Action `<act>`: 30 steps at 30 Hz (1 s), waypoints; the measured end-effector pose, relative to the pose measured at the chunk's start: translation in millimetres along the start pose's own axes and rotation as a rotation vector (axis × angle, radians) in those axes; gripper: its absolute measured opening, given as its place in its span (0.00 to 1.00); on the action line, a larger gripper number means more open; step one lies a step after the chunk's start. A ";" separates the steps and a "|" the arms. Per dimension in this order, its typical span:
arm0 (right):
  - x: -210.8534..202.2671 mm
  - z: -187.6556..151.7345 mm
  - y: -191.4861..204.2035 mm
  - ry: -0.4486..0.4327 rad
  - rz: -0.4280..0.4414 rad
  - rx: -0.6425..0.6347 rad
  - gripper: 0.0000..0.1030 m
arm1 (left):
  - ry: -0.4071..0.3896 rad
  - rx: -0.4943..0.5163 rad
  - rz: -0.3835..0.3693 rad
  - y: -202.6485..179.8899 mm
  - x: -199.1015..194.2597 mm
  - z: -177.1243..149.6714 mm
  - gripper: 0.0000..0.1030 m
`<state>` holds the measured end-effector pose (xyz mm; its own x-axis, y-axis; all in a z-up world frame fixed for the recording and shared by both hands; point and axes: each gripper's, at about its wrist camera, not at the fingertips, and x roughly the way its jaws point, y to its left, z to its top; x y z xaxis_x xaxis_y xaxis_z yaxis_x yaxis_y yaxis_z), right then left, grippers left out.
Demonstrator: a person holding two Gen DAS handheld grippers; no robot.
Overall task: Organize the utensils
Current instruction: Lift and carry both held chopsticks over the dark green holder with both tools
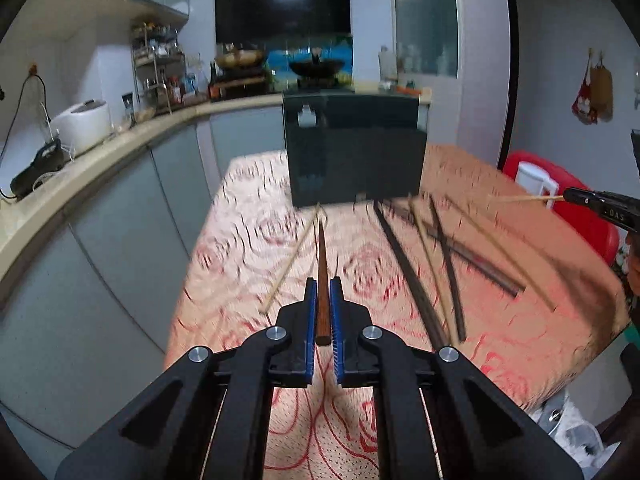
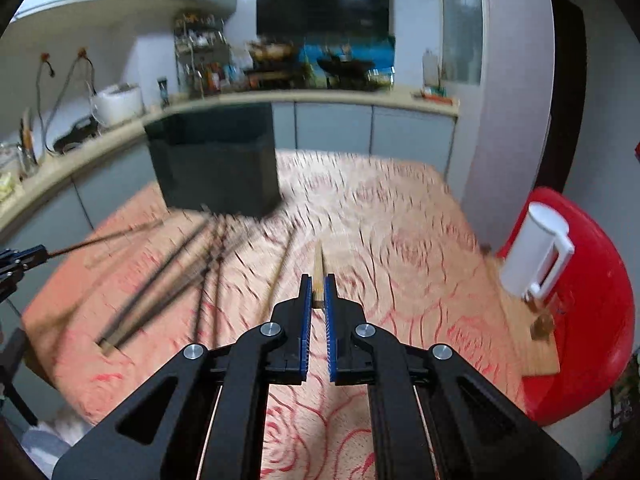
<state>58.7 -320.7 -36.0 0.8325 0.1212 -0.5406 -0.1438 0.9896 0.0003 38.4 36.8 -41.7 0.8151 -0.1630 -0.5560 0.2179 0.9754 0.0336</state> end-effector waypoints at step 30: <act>5.4 184.7 22.7 -0.155 0.229 0.015 0.07 | -0.125 0.087 -0.175 2.1 -5.0 205.2 0.06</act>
<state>158.8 -283.3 116.5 0.8514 0.3513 -0.3895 -0.3308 0.9359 0.1209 144.9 9.1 131.5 0.8196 -0.3508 -0.4530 0.4030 0.9150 0.0206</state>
